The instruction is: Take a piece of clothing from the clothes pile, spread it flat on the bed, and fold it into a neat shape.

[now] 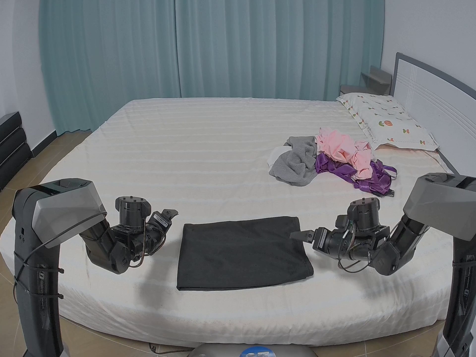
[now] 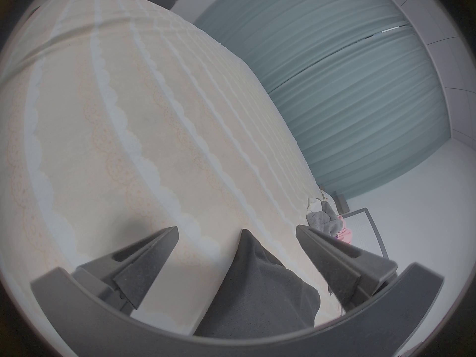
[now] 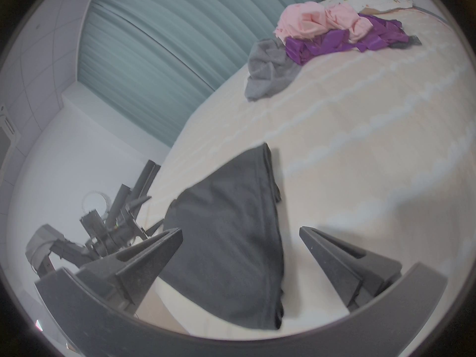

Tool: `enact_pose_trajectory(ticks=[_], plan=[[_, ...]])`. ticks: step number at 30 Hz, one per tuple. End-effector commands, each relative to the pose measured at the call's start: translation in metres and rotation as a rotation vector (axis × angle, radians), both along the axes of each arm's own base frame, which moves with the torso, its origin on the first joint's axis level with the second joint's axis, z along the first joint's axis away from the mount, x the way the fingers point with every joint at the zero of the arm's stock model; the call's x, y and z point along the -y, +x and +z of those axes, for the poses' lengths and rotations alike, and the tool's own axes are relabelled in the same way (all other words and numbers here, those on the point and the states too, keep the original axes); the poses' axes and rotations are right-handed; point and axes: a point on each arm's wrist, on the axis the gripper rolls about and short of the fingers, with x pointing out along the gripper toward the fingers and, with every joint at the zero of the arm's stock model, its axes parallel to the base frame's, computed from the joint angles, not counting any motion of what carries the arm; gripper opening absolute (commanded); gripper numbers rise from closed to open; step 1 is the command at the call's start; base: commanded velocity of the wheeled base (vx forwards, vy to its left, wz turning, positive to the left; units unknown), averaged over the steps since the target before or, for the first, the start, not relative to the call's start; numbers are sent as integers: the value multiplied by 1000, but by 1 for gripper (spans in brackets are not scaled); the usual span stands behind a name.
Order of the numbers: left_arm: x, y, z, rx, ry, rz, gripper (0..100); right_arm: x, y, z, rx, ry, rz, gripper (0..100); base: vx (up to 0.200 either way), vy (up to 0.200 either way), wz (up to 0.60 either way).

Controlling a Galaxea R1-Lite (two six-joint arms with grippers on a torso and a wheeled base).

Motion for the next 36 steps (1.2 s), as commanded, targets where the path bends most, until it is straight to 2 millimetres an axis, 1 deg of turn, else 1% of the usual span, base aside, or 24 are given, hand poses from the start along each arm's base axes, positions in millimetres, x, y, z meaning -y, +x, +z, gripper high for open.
enact_pose_trajectory(ticks=[1, 3, 7, 8, 10, 12, 13, 16, 17, 22, 30, 35, 36], plan=[[0, 0, 0, 1, 0, 0, 100, -12, 35, -19, -6, 42, -37, 100, 0, 0, 0], [1, 0, 0, -1, 1, 0, 100, -15, 49, -26, -15, 46, -67, 100, 0, 0, 0], [1, 0, 0, 1, 2, -1, 100, -22, 72, -32, 6, 65, -157, 100, 0, 0, 0], [1, 0, 0, 1, 2, -1, 100, -22, 72, -32, 6, 65, -157, 100, 0, 0, 0], [1, 0, -1, 0, 3, -1, 100, -24, 78, -36, 23, 59, -181, 100, 0, 0, 0], [1, 0, -1, 0, 3, -1, 100, -24, 78, -36, 23, 59, -181, 100, 0, 0, 0], [1, 0, -1, 1, 2, -1, 100, -25, 84, -35, 39, 67, -185, 100, 0, 0, 0], [1, 0, -1, 1, 2, -1, 100, -27, 89, -37, 52, 72, -186, 100, 0, 0, 0], [1, 0, -1, 1, 2, -1, 100, -28, 91, -37, 58, 74, -187, 0, 0, 0, 0], [1, 0, -1, 1, 2, -1, 100, -28, 99, -30, 94, 83, -210, 0, 0, 0, 0], [1, 0, -1, 3, 3, 0, 100, -28, 101, -27, 104, 85, -214, 0, 0, 0, 0], [1, 0, -2, 2, 4, -1, 100, -21, 103, -28, 104, 78, -240, 0, 0, 0, 0], [1, 0, -2, 2, 4, -1, 100, -15, 105, -29, 103, 77, -252, 0, 0, 0, 0]])
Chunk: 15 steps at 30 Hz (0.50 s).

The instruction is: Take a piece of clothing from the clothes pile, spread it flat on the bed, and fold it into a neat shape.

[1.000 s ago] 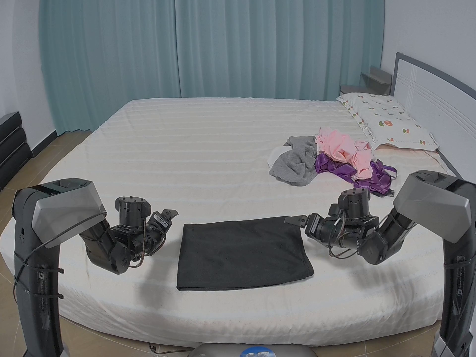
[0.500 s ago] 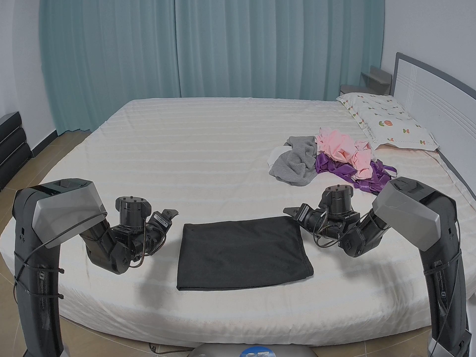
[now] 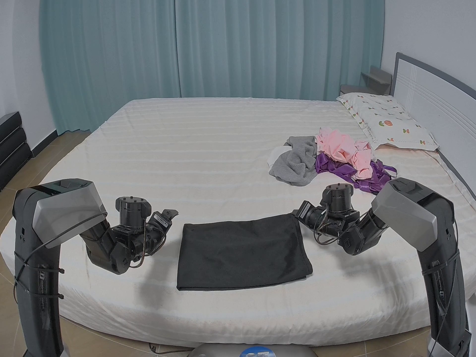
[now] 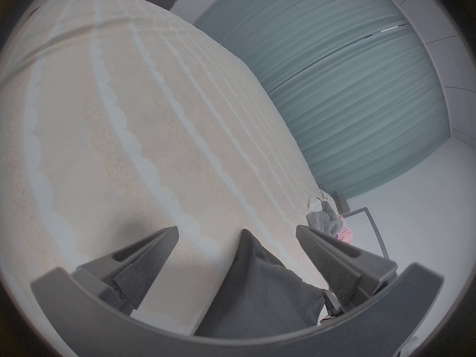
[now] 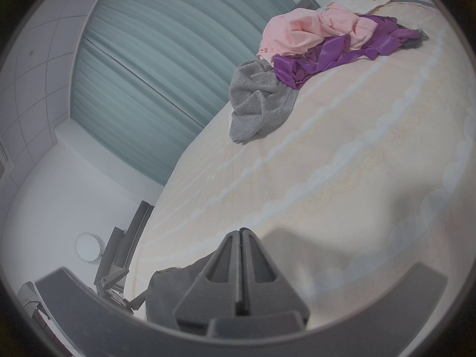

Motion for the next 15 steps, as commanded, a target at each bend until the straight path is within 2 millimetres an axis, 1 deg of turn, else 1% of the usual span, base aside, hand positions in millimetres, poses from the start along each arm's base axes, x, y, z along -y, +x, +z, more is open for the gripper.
enact_pose_trajectory(ticks=[1, 7, 15], plan=[[0, 0, -1, -3, 0, 0, 100, 9, 3, -2, -5, -3, -18, 0, 0, 0, 0], [0, 0, -2, -2, 2, 1, 100, 12, 2, -12, -26, -9, -25, 0, 0, 0, 0], [2, 0, -2, 1, 9, -4, 100, 11, 2, -13, -29, -10, -22, 0, 0, 0, 0]])
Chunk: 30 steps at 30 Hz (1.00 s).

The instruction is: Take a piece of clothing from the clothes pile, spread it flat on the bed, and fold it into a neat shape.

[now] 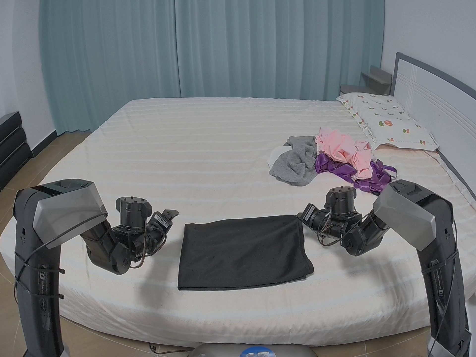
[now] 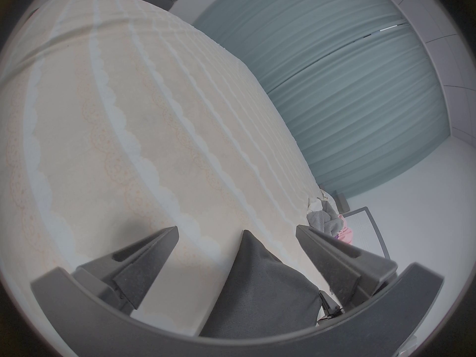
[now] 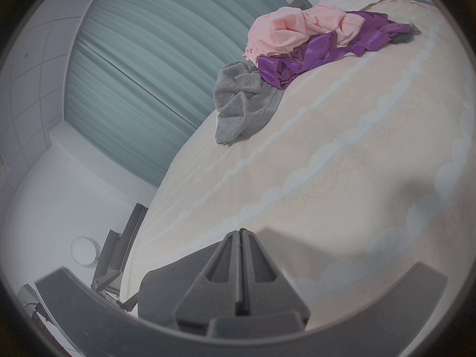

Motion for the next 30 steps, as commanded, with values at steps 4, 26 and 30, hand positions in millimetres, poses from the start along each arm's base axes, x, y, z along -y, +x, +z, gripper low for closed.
enact_pose_trajectory(ticks=[4, 26, 30], plan=[[2, 1, 0, 4, 3, -6, 100, 0, -1, -2, -4, -1, 2, 100, 0, 0, 0], [51, 18, -16, 62, 102, -159, 100, -14, -6, 1, 4, 7, 30, 0, 0, 0, 0], [51, 21, -15, 72, 99, -157, 100, -11, -4, 5, 5, 26, 13, 0, 0, 0, 0]])
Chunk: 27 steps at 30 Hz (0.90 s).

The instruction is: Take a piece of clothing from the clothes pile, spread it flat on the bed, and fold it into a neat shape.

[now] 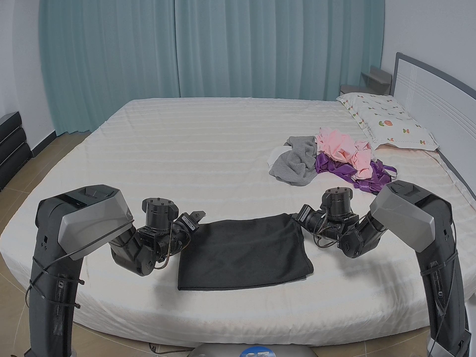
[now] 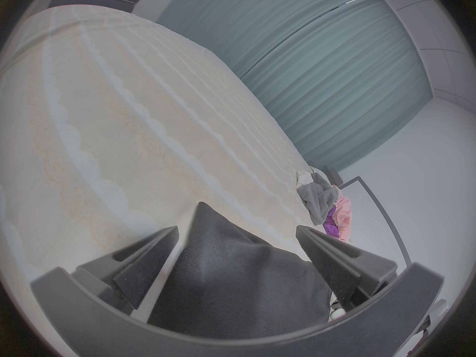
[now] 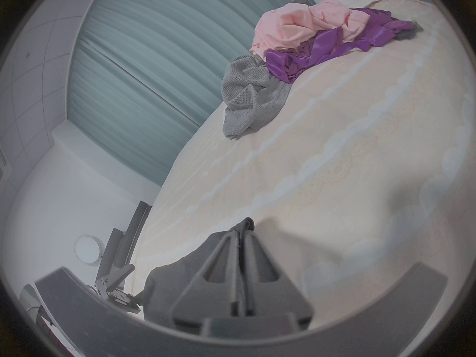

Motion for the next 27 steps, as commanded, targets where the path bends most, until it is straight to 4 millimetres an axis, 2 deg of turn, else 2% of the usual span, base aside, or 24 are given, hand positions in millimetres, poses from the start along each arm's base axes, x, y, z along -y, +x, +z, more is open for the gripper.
enact_pose_trajectory(ticks=[1, 16, 17, 27], plan=[[0, 2, -2, 0, 0, 3, 100, 4, 2, 5, 6, 16, -17, 0, 0, 0, 0], [-2, 10, -4, 19, 6, 34, 100, 9, 0, 5, -7, 16, -27, 0, 0, 0, 0], [-2, 10, -4, 19, 6, 34, 0, 8, 0, 4, -9, 15, -25, 0, 0, 0, 0], [-4, 9, -4, 17, 11, 46, 0, 10, 0, 4, -12, 15, -29, 0, 0, 0, 0]])
